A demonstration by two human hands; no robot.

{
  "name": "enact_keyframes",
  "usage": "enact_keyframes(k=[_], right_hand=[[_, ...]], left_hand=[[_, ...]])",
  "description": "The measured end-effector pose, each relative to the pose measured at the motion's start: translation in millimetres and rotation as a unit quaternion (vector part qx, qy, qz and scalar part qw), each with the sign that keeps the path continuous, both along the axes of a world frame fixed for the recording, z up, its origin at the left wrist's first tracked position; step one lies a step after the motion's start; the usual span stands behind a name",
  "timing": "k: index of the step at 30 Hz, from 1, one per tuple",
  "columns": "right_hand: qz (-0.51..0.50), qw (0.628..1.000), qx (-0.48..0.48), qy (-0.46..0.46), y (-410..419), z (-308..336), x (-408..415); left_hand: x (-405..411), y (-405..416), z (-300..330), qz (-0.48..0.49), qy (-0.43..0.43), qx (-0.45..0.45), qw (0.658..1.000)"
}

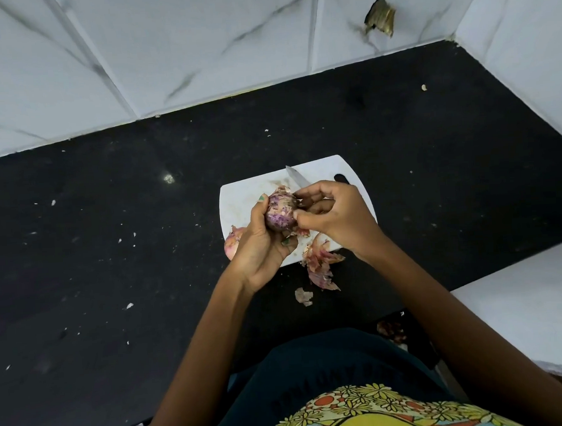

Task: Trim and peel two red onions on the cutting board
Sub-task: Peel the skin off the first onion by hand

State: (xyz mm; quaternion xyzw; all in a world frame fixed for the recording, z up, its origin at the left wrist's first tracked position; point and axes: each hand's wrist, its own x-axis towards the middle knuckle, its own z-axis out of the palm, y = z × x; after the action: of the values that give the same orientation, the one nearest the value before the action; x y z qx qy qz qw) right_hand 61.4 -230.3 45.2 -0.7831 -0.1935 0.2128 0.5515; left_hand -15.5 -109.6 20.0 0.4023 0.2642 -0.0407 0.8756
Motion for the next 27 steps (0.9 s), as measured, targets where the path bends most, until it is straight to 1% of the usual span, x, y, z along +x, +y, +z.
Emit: enact_keyframes(k=[3,6,11,17,21,24,27], right_hand=[[-0.017,1.0,0.011,0.004,-0.8,-0.6,3.5],[-0.009,1.0,0.018,0.016,0.1,0.7,0.9],[0.003,1.0,-0.005,-0.012,2.5,0.8,-5.9],[0.009,1.0,0.013,0.015,0.0,-1.9,-1.1],[-0.02,1.0,0.013,-0.005,-0.9,-5.8,1.2],[-0.051,0.997,0.036,0.042,0.0,-5.8,0.3],[-0.044,0.996,0.048,0.064,-1.1,-5.0,-2.2]], left_hand=[[0.2,-2.8,-0.5,0.002,-0.009,-0.013,1.0],[0.6,-2.0,-1.8,0.012,-0.003,-0.029,1.0],[1.1,-0.4,0.5,0.002,0.006,-0.028,1.0],[0.7,0.6,-4.2,0.009,0.005,-0.045,0.999],[-0.7,-2.0,-3.0,0.003,-0.005,-0.057,0.998],[-0.1,-3.0,-3.2,-0.001,-0.009,-0.052,0.999],[-0.2,-2.2,-3.2,-0.001,-0.005,-0.032,0.999]])
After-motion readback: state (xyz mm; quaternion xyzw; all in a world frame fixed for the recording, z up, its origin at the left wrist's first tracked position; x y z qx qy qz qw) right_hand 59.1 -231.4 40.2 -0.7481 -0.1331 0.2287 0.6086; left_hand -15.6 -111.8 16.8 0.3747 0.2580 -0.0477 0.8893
